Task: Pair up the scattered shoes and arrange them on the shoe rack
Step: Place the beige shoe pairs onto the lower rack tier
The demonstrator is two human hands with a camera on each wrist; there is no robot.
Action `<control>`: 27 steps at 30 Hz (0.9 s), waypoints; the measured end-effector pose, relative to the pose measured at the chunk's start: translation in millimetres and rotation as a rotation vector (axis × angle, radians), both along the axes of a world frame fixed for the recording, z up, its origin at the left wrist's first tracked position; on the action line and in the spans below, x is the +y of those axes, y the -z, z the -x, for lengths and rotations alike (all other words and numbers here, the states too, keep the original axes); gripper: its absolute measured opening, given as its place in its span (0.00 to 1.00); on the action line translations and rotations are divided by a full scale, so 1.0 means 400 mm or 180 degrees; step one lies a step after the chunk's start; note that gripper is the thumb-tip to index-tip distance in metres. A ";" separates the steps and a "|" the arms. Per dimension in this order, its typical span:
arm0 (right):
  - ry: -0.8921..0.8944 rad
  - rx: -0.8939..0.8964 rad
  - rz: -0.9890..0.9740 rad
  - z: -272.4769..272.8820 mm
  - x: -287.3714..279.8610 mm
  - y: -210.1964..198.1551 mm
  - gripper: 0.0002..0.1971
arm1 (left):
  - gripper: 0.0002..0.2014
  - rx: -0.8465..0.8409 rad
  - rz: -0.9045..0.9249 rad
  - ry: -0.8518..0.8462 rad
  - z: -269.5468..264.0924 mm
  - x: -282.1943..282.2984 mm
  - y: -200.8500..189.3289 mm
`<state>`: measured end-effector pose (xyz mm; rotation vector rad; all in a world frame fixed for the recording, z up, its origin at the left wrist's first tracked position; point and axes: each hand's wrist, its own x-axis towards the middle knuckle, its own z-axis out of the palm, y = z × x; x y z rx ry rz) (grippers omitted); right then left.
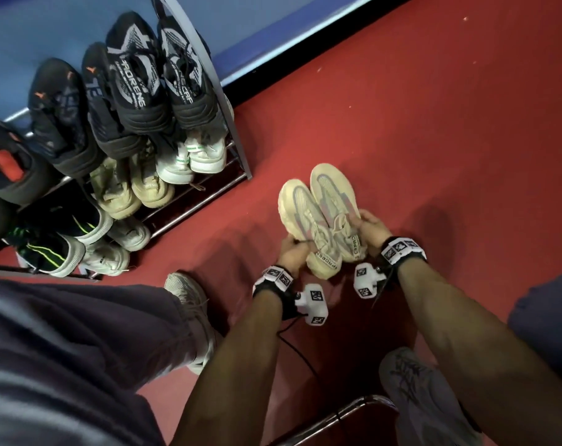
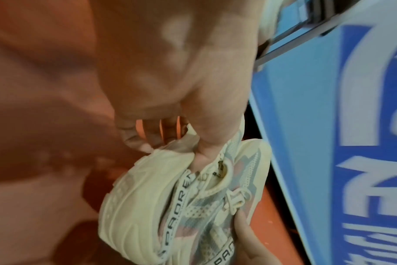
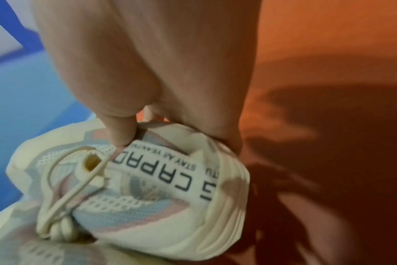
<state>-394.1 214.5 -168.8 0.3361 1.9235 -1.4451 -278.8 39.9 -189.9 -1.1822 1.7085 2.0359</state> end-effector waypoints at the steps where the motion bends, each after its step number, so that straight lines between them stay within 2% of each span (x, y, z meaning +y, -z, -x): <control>1: 0.0063 0.0104 0.0145 0.023 -0.009 -0.048 0.07 | 0.24 0.0142 0.0067 0.0056 0.030 -0.014 -0.060; 4: 0.0006 0.0483 0.0523 0.073 -0.047 -0.216 0.09 | 0.25 0.0491 0.0352 0.0212 0.108 -0.067 -0.237; 6: -0.0022 0.0785 0.0711 0.091 -0.078 -0.347 0.16 | 0.26 0.0838 0.0540 0.0147 0.146 -0.107 -0.381; 9: 0.0052 0.1165 0.1222 0.092 -0.130 -0.548 0.20 | 0.28 0.1432 0.0882 0.0213 0.163 -0.151 -0.642; 13: -0.0190 0.0954 0.1960 0.051 -0.200 -0.777 0.20 | 0.27 0.2025 0.1324 0.0388 0.086 -0.216 -0.983; 17: -0.0529 0.0923 0.2447 -0.017 -0.274 -0.964 0.21 | 0.34 0.2394 0.1430 0.0548 -0.023 -0.279 -1.203; 19: -0.0501 0.1045 0.2603 -0.051 -0.314 -1.026 0.23 | 0.37 0.2484 0.1515 0.0635 -0.076 -0.307 -1.267; 21: -0.0526 0.1270 0.2461 -0.087 -0.350 -1.064 0.25 | 0.40 0.2587 0.1517 0.0631 -0.134 -0.339 -1.291; 24: -0.0683 0.1625 0.2137 -0.134 -0.398 -1.090 0.28 | 0.34 0.2776 0.1381 0.0325 -0.220 -0.398 -1.243; 27: -0.0952 0.1851 0.1937 -0.157 -0.458 -1.116 0.25 | 0.27 0.2846 0.1371 -0.0063 -0.291 -0.451 -1.199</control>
